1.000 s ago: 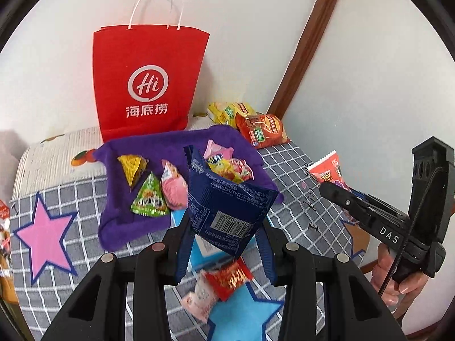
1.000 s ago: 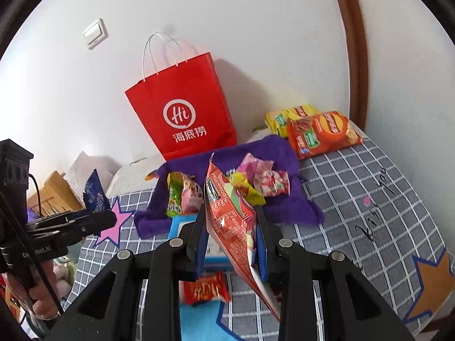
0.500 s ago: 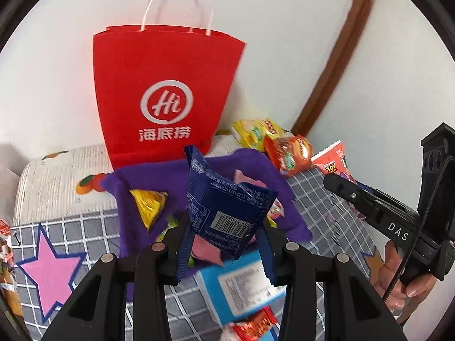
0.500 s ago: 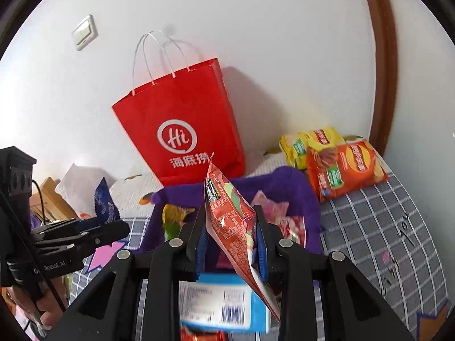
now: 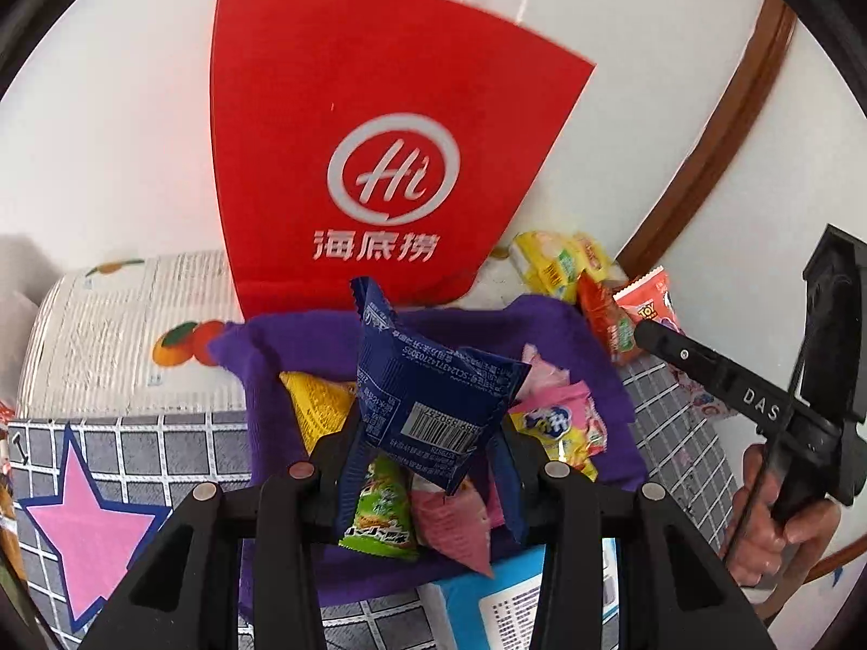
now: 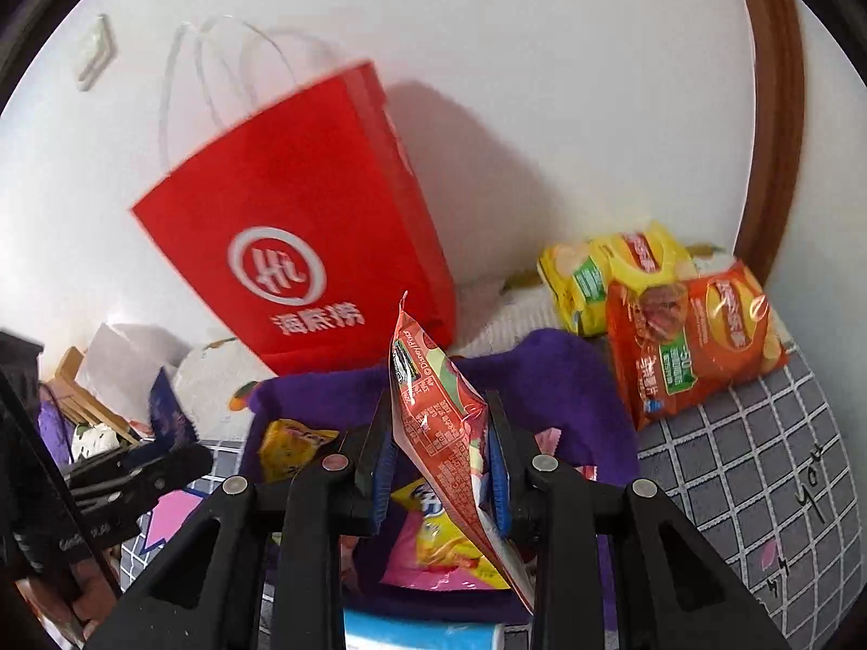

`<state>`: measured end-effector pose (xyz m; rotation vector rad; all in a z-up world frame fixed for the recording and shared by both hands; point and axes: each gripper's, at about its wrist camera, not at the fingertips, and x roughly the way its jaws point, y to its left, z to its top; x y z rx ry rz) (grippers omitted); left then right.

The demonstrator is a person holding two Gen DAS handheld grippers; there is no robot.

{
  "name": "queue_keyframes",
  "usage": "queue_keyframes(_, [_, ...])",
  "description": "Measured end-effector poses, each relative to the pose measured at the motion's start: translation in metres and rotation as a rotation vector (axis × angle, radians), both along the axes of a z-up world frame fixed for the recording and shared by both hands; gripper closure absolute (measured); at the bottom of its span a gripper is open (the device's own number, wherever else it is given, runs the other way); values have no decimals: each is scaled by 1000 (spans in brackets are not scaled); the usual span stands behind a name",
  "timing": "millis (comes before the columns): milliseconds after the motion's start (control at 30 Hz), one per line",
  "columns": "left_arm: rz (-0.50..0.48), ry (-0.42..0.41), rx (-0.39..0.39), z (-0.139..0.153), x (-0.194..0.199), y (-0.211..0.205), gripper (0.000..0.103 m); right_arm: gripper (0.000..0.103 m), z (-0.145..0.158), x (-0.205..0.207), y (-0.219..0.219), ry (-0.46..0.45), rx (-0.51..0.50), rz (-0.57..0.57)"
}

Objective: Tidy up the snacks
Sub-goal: 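Lower both held snacks onto the purple towel and open both tools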

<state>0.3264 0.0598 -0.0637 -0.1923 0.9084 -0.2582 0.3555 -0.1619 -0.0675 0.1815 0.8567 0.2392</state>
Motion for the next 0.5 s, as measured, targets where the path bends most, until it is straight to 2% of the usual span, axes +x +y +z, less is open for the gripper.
queue_keyframes(67, [1, -2, -2, -2, 0, 0, 64, 74, -7, 1, -4, 7, -12, 1])
queue_keyframes(167, [-2, 14, -2, -6, 2, 0, 64, 74, -23, 12, -12, 76, -23, 10])
queue_keyframes(300, [2, 31, -2, -9, 6, 1, 64, 74, -43, 25, -21, 140, -53, -47])
queue_keyframes(500, [2, 40, -4, -11, 9, 0, 64, 74, -62, 34, -27, 202, 9, -46])
